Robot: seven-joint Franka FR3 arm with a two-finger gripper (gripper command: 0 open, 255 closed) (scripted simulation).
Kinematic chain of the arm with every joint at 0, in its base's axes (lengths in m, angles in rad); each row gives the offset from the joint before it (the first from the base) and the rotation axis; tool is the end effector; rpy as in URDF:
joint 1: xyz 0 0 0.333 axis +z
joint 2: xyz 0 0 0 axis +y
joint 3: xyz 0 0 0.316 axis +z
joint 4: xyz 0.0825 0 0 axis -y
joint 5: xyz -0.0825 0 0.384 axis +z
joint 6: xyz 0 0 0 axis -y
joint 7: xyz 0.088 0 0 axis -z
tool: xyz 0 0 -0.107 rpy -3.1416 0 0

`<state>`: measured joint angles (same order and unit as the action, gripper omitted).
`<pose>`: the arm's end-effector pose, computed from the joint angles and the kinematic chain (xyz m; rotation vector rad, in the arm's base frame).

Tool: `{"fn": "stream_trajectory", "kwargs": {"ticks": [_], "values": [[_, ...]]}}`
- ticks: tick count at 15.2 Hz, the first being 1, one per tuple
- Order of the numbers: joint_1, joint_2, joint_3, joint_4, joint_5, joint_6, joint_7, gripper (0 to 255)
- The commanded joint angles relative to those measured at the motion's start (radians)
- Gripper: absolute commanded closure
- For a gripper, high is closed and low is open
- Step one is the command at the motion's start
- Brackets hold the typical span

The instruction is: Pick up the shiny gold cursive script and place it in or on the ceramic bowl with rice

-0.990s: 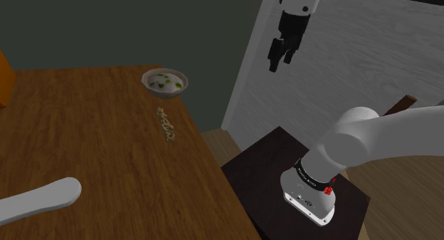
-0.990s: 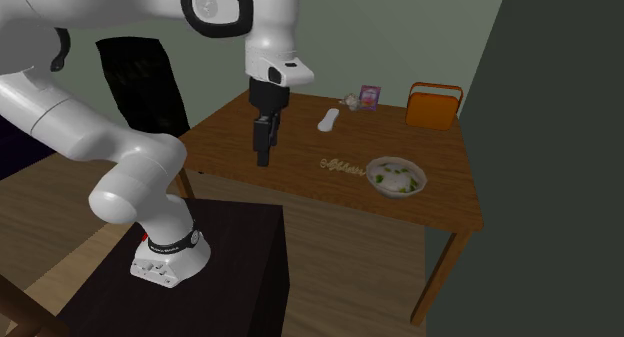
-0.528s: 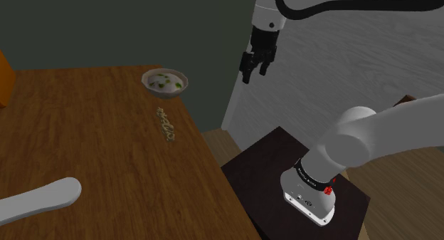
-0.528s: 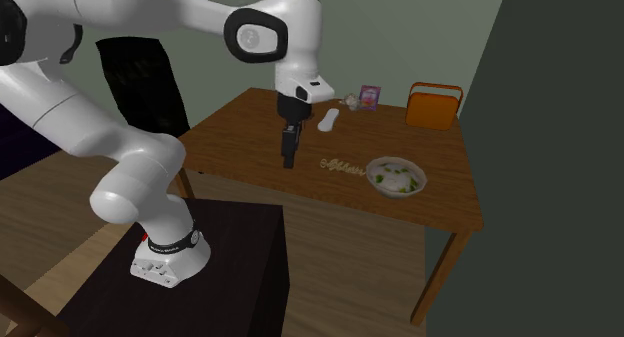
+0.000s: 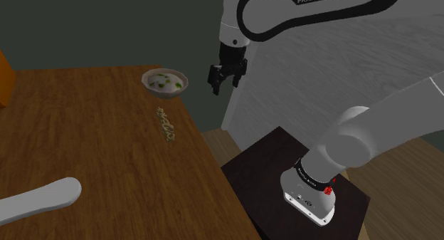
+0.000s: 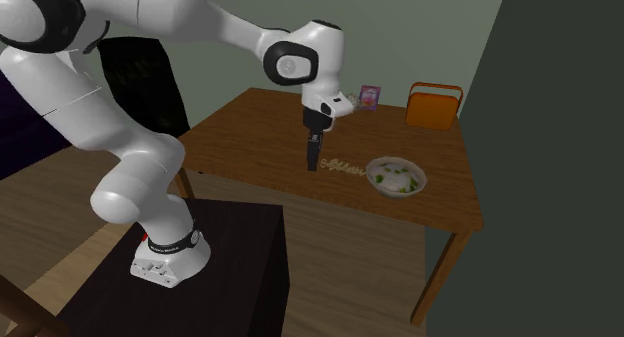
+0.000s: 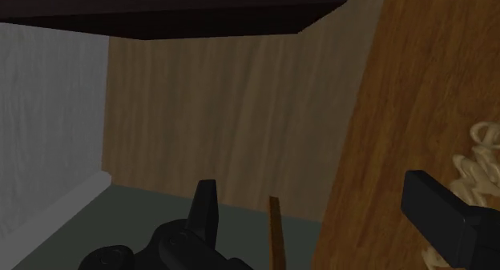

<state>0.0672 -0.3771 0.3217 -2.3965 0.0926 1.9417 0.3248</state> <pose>0.3885 0.1702 0.4428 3.0778 -0.0005 -0.1179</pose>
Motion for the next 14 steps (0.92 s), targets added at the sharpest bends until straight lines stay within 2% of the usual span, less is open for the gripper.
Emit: {"fn": "stream_trajectory", "kwargs": {"ticks": [1,7,14], "values": [[0.007,0.064,0.033,0.028,0.005,0.045,0.049,0],[0.017,0.281,0.102,0.133,-0.035,0.170,0.181,0],[0.061,0.552,0.136,0.315,-0.147,0.264,0.349,0]]}}
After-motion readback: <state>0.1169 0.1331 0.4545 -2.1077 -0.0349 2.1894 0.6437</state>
